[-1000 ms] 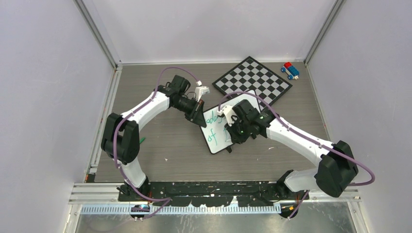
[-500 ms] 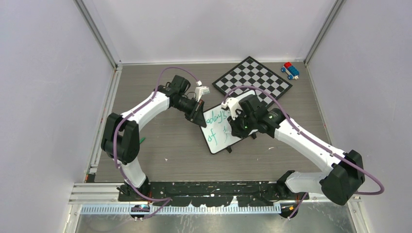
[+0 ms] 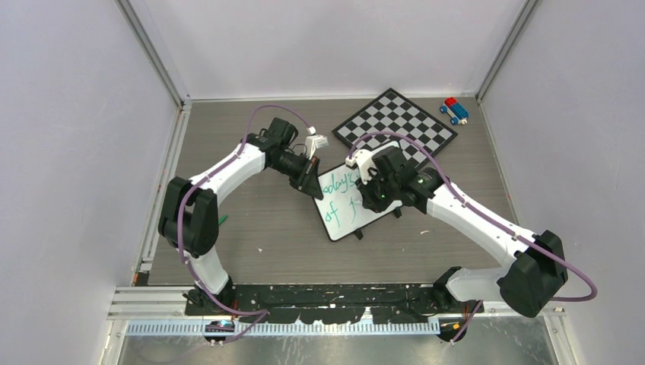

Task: Write a sentence on the whiteboard

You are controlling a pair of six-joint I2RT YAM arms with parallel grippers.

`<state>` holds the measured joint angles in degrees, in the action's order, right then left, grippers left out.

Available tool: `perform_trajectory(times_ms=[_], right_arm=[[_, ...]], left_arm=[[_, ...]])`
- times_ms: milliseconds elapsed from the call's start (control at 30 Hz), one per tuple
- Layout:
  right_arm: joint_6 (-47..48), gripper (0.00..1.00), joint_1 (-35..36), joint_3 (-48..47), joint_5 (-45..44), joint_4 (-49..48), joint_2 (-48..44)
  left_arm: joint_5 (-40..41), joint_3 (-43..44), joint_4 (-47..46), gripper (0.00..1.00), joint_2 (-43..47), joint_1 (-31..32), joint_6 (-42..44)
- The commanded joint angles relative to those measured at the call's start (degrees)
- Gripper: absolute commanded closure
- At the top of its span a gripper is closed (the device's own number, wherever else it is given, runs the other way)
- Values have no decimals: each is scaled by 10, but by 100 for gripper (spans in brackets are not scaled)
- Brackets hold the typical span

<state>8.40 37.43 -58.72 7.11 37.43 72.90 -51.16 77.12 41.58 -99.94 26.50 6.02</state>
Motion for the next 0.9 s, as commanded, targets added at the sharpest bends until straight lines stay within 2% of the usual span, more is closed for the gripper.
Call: perform_trajectory(times_ms=[0,433,867], right_arm=[[-5,100,-17,-24,-31,-35,2],[-19,100,-22,9,24,-14,2],[-12,100,-12,-17,26,6,-13]], left_arm=[[28,4,0,100,1,0,3],[29,5,0,100,1,0,2],[30,2,0,100,4,0,3]])
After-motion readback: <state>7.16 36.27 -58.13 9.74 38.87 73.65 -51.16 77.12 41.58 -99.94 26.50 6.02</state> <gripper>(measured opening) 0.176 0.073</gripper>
